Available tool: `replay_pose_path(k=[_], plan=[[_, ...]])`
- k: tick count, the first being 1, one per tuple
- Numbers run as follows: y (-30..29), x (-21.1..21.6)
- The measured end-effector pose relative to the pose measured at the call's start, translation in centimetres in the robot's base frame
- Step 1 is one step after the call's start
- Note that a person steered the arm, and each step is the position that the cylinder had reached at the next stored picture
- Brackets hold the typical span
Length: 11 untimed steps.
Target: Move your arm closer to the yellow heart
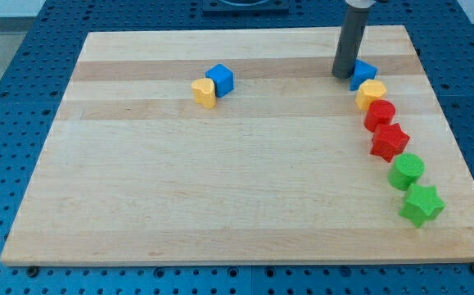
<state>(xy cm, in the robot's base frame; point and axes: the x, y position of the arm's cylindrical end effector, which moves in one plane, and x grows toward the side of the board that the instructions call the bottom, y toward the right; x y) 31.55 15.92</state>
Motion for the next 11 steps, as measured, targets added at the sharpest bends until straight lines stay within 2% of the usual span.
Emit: replay_pose_path(k=[2, 3, 4, 6, 8, 9, 10, 11], plan=[[0.6, 0.0], [-0.9, 0.0], [-4.1, 0.6], [-9.4, 5.4], [-19.4, 9.8], [-25.5, 9.5], [-27.7, 7.6], [-27.4, 5.8]])
